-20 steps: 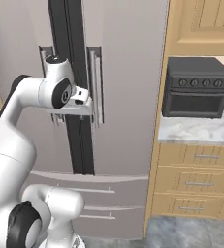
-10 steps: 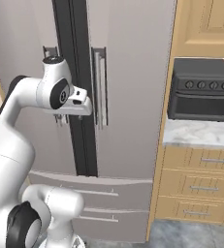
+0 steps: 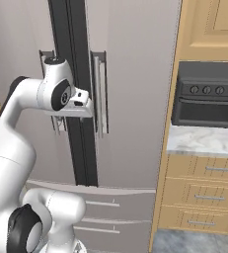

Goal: Retrieve the steak from the fridge and place it on the saucepan with marinade on the stove.

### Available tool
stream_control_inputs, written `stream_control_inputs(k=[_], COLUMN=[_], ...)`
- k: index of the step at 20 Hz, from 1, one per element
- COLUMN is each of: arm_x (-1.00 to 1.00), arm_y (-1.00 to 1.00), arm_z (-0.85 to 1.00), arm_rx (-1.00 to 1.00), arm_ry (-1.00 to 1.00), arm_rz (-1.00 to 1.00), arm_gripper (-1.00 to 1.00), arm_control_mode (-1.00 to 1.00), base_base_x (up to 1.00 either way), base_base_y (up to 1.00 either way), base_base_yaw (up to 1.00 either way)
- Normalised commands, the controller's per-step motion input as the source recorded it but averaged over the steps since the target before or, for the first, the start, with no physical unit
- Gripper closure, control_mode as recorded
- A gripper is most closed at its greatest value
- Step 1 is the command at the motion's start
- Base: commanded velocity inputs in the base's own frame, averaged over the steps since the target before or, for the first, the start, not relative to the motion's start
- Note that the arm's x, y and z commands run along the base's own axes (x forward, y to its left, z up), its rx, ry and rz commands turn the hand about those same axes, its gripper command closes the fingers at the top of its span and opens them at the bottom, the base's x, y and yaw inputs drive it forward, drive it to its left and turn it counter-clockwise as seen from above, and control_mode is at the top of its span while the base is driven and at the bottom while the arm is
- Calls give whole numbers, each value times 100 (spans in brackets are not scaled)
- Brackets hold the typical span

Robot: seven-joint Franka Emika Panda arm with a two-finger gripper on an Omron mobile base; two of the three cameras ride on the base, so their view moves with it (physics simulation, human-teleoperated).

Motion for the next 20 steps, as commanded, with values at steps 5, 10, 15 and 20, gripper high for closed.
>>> stream_control_inputs(k=[5, 10, 15, 20], arm_x=[0, -1, 2, 8], arm_y=[0, 25, 87, 67], arm_z=[0, 22, 15, 12], arm_rx=[0, 0, -1, 0], arm_ry=[-4, -34, -20, -10], arm_rz=[0, 0, -1, -2], arm_gripper=[-100, -100, -100, -100], arm_control_mode=[-100, -100, -100, -100], base_base_x=[0, 0, 0, 0], base_base_y=[0, 0, 0, 0], base_base_yaw=[0, 0, 0, 0])
